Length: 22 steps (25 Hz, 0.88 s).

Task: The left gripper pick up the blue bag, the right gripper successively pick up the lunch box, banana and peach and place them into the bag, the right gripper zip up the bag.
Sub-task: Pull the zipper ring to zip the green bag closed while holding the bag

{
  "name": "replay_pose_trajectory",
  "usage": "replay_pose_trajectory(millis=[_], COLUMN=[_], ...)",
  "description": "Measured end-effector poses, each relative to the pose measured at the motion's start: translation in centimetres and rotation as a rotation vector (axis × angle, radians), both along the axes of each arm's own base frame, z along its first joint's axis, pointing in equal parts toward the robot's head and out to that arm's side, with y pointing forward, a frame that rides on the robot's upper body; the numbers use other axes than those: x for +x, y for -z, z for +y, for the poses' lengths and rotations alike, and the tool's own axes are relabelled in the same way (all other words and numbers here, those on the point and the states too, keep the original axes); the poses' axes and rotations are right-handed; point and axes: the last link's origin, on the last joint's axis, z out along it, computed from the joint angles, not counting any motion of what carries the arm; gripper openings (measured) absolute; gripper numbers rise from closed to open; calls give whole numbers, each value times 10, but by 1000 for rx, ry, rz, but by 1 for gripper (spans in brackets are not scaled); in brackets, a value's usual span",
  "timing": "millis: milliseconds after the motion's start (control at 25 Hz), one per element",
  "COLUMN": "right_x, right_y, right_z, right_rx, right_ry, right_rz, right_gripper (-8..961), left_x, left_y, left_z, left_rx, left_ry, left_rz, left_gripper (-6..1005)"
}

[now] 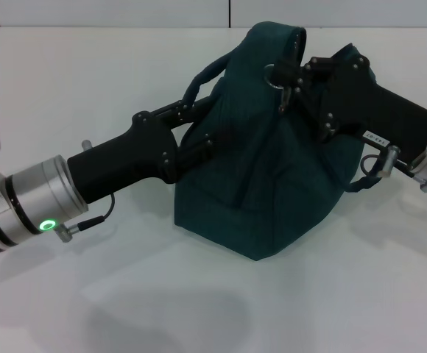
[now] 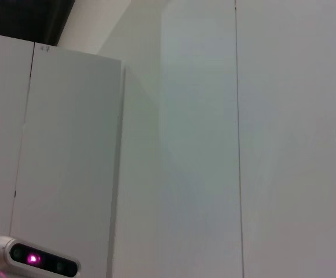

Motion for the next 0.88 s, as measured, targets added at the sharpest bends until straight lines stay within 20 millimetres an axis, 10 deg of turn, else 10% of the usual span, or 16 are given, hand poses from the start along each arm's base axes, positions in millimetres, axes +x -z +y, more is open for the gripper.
replay_pose_trajectory(millis=[600,880], right_x=[2,5], right_y=[0,-3], right_z=[0,1], right_rx=[-2,7], right_ry=[5,20], right_rz=[-1,-1], right_gripper=[12,12], left_x=[2,2], left_y=[-1,-3], left_z=[2,2], left_rx=[-4,-12], left_ry=[3,23], left_rz=[-3,12], left_gripper=[240,228])
